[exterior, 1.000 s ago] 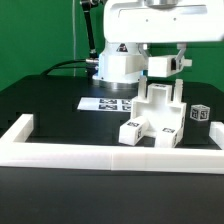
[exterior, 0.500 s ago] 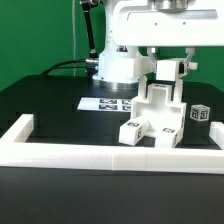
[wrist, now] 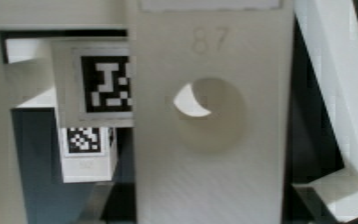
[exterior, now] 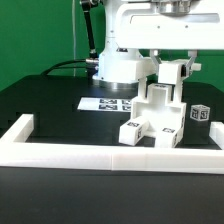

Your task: Assemble chair

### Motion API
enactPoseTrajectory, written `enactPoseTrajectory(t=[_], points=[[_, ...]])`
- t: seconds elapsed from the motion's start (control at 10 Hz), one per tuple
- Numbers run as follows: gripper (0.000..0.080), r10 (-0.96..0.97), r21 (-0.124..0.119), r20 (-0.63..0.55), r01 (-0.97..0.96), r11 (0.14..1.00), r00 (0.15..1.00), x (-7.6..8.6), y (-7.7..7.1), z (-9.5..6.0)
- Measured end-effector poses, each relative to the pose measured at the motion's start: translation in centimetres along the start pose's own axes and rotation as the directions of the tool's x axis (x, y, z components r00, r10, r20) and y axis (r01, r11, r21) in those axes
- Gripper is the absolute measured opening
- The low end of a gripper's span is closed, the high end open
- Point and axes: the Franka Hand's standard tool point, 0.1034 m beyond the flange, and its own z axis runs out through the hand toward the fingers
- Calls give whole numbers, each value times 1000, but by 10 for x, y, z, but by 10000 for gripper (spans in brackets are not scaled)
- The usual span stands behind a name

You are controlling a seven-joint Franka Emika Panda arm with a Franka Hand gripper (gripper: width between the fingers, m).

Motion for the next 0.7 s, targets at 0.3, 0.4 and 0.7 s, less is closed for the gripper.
enactPoseTrajectory(t=[0.3, 0.4, 0.7], points=[[290, -1, 0, 0, 1, 1000, 1000, 0, 0, 0], [290, -2, 0, -1, 2, 1000, 1000, 0, -1, 0], [290, -5, 1, -3, 5, 1000, 1000, 0, -3, 1]])
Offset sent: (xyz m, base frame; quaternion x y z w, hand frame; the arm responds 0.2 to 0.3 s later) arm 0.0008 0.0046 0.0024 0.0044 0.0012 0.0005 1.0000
